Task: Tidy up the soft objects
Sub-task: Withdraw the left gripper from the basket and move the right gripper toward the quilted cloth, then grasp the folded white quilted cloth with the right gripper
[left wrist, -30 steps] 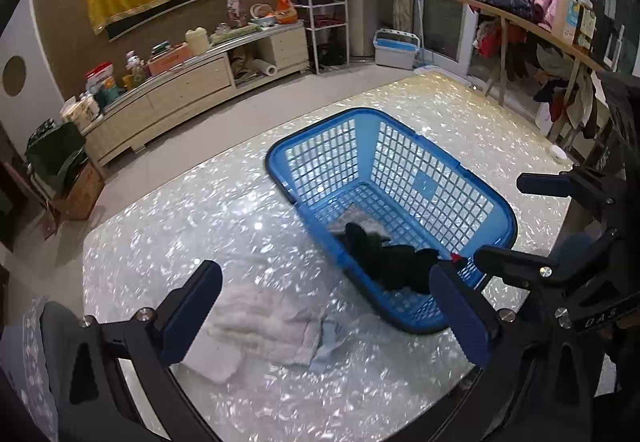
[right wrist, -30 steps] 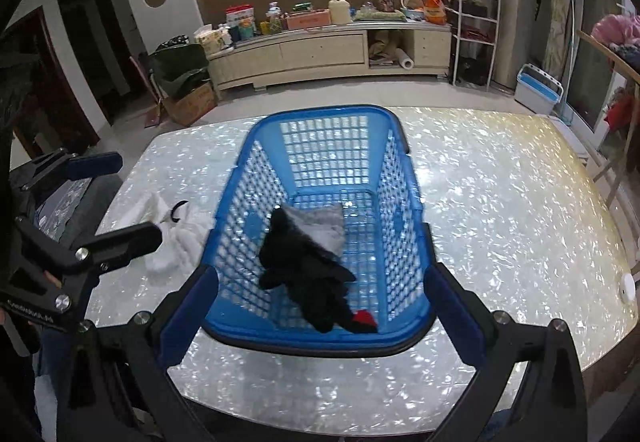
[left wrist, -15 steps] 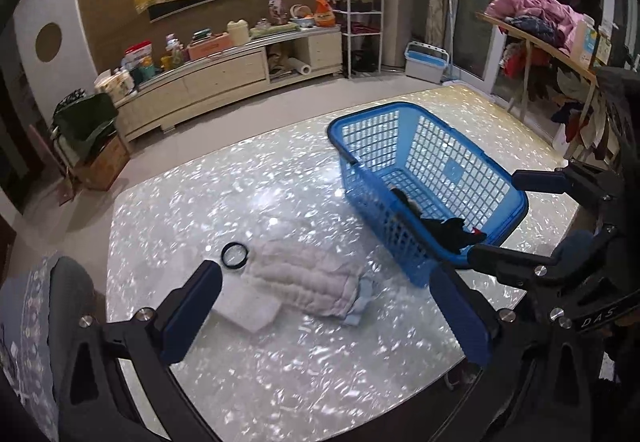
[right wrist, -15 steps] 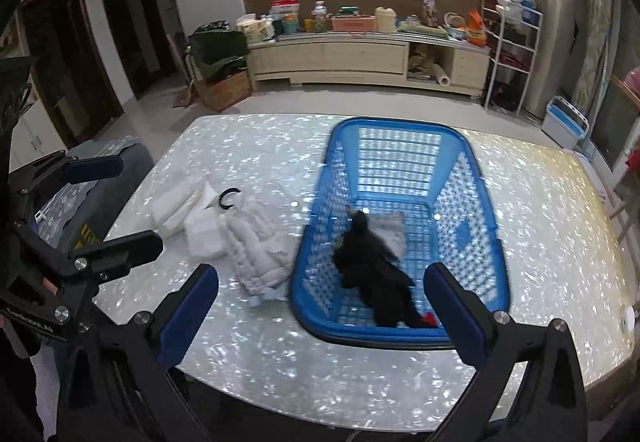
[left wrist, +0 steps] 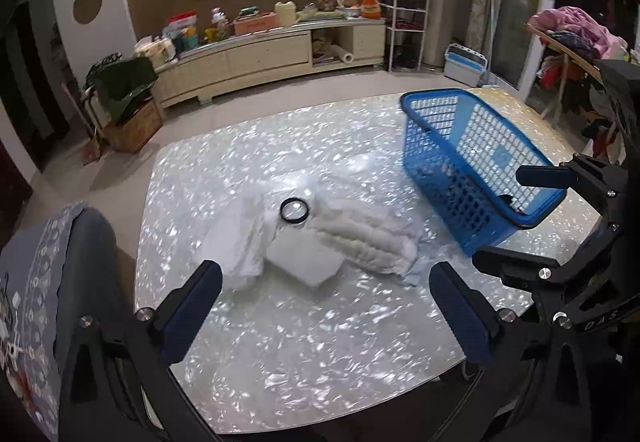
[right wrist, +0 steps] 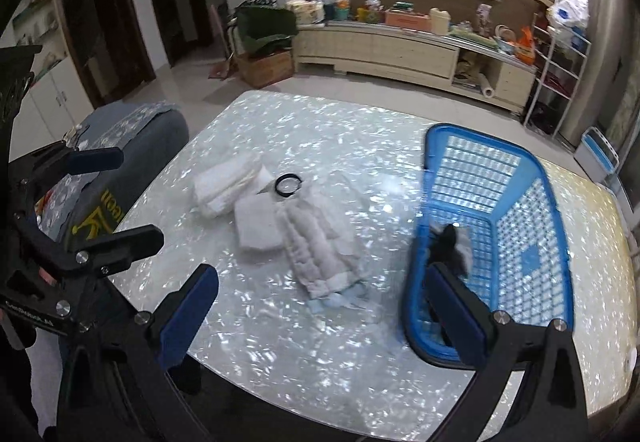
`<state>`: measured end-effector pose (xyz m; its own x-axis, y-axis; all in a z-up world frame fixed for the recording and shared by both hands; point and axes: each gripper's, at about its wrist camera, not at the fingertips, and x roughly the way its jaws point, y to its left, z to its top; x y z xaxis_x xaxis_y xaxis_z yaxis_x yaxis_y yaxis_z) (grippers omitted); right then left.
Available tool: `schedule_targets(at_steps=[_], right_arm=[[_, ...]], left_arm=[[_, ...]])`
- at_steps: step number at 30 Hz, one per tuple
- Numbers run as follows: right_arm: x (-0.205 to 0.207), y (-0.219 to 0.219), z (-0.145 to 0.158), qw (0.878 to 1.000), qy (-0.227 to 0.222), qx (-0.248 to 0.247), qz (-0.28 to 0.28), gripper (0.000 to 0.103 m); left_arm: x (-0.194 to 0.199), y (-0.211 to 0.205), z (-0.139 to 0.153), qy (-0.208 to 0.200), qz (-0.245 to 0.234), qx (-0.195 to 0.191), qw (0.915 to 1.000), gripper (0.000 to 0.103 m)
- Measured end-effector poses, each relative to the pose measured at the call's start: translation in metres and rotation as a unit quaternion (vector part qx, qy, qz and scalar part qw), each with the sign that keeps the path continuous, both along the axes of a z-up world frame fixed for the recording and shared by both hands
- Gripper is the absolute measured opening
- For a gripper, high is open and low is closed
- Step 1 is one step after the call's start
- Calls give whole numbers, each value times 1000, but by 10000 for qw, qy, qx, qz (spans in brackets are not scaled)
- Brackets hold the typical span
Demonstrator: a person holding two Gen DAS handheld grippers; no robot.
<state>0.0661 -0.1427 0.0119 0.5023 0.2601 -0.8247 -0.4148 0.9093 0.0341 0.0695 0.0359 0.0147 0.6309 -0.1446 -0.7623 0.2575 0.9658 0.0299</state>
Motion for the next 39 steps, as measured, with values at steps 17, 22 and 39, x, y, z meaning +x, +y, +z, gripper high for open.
schedule_targets(at_steps=[17,22,39], right_arm=[[39,70,-53,9963,502,-429,551,102],[57,83,-72,9937,661,-611,662,100],[108,81,-129,9880,1166,-938,392,92]], left_arm=[[26,62,-61,581,468,-197,9970,103],[40,70,-79,755,458,-208,9959,103],[94,75,-137,1202,614,-427,9899,103]])
